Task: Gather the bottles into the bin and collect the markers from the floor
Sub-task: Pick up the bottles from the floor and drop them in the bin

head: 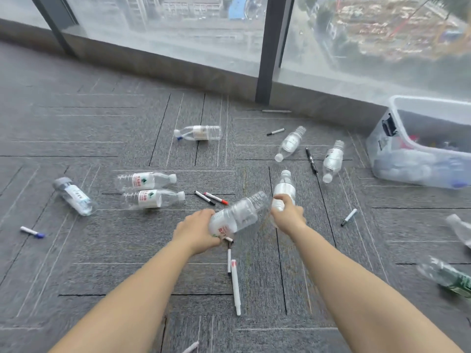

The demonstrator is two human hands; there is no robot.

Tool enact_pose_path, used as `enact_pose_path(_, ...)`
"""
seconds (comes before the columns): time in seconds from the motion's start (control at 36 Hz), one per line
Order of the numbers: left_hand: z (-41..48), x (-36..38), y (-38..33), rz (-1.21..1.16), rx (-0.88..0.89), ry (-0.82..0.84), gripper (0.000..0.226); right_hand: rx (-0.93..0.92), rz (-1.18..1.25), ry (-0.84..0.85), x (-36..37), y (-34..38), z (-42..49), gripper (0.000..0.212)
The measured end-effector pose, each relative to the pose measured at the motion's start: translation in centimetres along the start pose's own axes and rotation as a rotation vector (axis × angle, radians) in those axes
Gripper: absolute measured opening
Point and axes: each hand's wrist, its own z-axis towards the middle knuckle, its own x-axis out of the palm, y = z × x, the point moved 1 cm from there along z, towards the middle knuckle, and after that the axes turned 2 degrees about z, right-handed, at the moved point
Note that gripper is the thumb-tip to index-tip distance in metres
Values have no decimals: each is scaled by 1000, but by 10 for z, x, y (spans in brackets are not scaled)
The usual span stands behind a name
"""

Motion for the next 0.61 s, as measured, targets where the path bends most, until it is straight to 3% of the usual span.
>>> enact_pose_path(0.14,-46,-96,-62,-371,10,21,50,-32,168,4,-88,60,-71,34)
enact_pose_path(0.31,-107,-225,-157,-739,30,76,47,14,629,-22,-225,122,-168,34)
enact_pose_path(0.39,-136,-285,-209,-821,33,119,43,136,817,-39,-295,139,-214,33)
enact_pose_path(0.47,-165,-339,-266,-878,27,188,53,222,887,-77,-360,148,-254,38)
enact_pose_path(0.61,-217,-406,-359,-867,88,283,38,244,982,-164,-459,165,-313,39)
